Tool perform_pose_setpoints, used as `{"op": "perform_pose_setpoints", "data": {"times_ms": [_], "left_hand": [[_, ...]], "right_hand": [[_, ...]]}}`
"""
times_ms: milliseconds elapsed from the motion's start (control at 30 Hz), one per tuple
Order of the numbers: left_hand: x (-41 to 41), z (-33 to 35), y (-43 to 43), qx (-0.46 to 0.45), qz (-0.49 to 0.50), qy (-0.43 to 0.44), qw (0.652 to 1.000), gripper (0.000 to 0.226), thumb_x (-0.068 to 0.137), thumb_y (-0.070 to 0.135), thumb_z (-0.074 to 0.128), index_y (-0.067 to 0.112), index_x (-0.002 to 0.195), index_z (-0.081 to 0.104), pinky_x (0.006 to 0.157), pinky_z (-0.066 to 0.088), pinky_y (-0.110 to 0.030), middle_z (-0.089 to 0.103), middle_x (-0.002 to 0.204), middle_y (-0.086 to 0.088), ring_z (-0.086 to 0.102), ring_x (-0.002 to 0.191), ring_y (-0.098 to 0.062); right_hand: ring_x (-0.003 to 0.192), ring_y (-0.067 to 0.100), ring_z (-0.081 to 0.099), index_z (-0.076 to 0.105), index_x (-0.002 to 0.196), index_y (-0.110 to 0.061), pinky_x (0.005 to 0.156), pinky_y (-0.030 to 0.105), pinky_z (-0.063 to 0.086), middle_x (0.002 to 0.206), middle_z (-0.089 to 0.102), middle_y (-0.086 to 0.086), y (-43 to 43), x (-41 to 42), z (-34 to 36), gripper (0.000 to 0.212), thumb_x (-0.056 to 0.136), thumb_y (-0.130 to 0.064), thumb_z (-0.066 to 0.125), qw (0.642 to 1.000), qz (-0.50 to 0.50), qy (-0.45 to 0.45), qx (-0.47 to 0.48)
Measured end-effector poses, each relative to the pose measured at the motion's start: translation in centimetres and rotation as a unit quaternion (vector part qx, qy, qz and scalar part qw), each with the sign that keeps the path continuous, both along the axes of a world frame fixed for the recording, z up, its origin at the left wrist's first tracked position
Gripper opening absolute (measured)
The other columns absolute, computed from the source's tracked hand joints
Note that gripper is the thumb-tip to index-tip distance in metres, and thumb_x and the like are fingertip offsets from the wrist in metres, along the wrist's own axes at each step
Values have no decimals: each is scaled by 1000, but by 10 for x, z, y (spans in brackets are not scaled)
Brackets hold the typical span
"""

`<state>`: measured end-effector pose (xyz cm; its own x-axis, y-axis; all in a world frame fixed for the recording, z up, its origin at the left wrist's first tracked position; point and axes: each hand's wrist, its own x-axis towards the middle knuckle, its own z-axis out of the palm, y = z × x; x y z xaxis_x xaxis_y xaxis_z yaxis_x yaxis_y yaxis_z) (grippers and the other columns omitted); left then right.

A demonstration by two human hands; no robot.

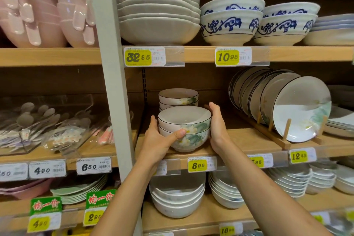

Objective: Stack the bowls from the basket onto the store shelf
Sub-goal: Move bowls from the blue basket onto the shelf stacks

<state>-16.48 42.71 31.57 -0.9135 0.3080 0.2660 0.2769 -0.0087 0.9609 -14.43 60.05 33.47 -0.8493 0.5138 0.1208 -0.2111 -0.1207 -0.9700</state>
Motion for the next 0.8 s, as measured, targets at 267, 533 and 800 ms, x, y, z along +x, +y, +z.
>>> {"op": "perform_pose_setpoints", "data": {"times_ms": [267,533,800], "left_hand": [[74,-1,-18,11,61,16,998,119,54,60,74,26,153,18,104,29,-26,24,158,6,27,142,-10],[183,-20,-55,93,123,-18,988,52,63,54,72,28,107,70,92,51,-31,73,107,8,67,104,-5],[287,-91,-137,112,273,-134,946,18,95,14,55,9,91,72,73,55,-22,76,91,-9,72,82,-18]], "right_hand": [[122,10,51,48,136,-26,108,43,40,137,52,-5,-3,53,-15,41,99,-40,38,998,-37,29,36],[106,3,62,63,101,-36,93,31,49,112,68,-10,-30,150,-33,23,100,-27,42,997,-12,72,-17],[79,11,70,68,88,-13,72,23,54,87,73,7,-120,215,-122,27,97,-6,43,990,124,-32,-66]]}}
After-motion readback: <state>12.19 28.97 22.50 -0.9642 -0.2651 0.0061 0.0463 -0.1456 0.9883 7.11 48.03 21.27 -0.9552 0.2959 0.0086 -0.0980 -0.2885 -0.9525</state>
